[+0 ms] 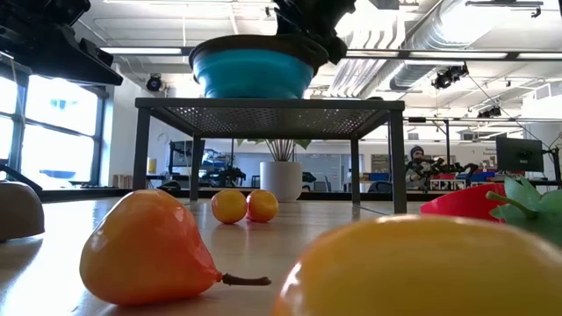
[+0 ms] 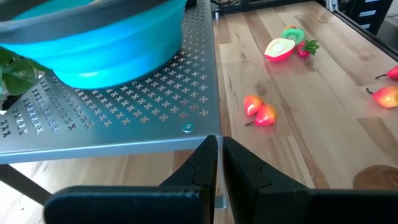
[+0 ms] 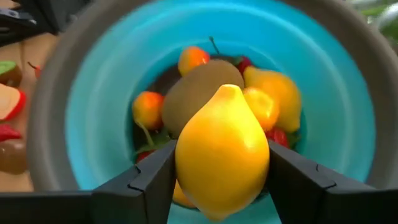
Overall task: Pick & Place Fruit
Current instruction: Put the lemon into the blue strainer bowl on the shelf, then put the apple into the blue strainer bowl on the shelf
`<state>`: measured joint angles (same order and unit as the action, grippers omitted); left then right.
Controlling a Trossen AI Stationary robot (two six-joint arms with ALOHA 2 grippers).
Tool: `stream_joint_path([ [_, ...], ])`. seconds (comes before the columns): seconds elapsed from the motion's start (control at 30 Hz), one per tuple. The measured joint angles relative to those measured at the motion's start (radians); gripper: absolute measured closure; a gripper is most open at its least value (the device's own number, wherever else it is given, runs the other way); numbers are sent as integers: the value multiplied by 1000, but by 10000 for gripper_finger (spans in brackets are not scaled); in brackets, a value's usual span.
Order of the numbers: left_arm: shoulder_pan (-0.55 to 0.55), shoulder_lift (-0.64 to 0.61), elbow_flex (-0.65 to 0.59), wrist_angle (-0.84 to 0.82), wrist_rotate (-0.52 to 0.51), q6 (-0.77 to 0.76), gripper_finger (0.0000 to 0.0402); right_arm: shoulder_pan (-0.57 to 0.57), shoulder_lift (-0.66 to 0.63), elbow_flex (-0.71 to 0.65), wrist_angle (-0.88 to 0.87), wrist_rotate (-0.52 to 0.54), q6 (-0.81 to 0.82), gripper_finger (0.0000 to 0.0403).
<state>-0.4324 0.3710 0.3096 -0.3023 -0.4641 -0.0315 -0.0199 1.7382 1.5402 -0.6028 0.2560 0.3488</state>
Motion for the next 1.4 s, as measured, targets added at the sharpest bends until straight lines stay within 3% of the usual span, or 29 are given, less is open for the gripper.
stream_joint_path([
  [0.2, 0, 0, 0, 0, 0, 0, 380, 0, 0, 0, 19, -5, -15, 151],
  [0.37, 0, 0, 0, 0, 0, 0, 380, 0, -2, 0, 18, -5, -24, 143],
  [0.87, 0, 0, 0, -14, 0, 0, 380, 85, -183, 2, 120, -2, 35, 233],
  [1.17, 0, 0, 0, -14, 0, 0, 380, 203, -276, 1, 104, -5, 175, 270],
  [1.4, 0, 0, 0, -13, 0, 0, 380, 327, -300, 1, 104, 6, 190, 284],
])
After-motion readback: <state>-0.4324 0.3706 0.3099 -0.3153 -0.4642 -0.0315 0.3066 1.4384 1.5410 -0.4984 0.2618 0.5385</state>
